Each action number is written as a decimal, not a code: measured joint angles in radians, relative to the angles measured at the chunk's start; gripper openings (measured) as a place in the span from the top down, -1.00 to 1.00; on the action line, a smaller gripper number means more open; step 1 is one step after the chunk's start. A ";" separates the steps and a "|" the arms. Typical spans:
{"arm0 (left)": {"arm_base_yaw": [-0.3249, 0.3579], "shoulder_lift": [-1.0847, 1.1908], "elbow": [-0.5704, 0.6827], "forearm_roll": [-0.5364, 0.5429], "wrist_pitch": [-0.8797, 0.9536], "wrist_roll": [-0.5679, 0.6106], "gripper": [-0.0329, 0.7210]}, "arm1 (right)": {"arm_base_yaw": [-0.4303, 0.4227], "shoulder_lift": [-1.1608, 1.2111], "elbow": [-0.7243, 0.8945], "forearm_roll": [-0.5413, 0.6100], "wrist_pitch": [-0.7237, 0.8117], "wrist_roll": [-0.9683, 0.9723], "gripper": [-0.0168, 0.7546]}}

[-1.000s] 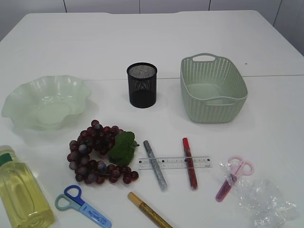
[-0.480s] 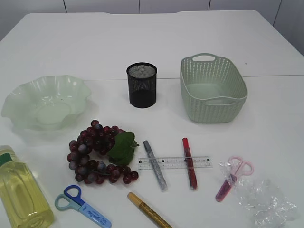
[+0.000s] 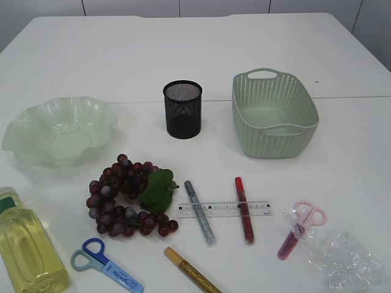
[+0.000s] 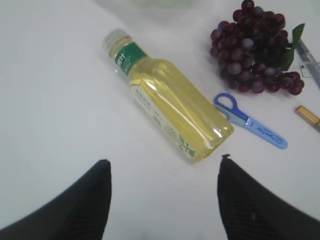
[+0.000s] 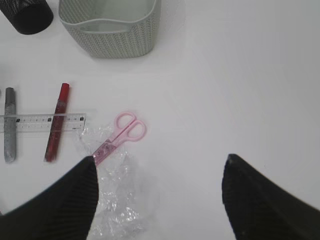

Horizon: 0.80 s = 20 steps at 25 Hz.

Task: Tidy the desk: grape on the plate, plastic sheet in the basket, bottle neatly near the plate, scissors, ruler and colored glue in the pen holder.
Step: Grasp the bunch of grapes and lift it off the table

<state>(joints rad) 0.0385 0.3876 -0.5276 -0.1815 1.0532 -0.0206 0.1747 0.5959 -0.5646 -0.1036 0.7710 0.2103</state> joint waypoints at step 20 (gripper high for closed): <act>-0.048 0.478 -0.288 -0.054 -0.132 0.085 -0.36 | 0.000 0.432 -0.309 0.141 0.212 -0.237 -0.50</act>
<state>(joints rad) -0.0092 0.8651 -0.8156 -0.2354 0.9216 0.0649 0.1747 1.0282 -0.8733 0.0376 0.9832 -0.0271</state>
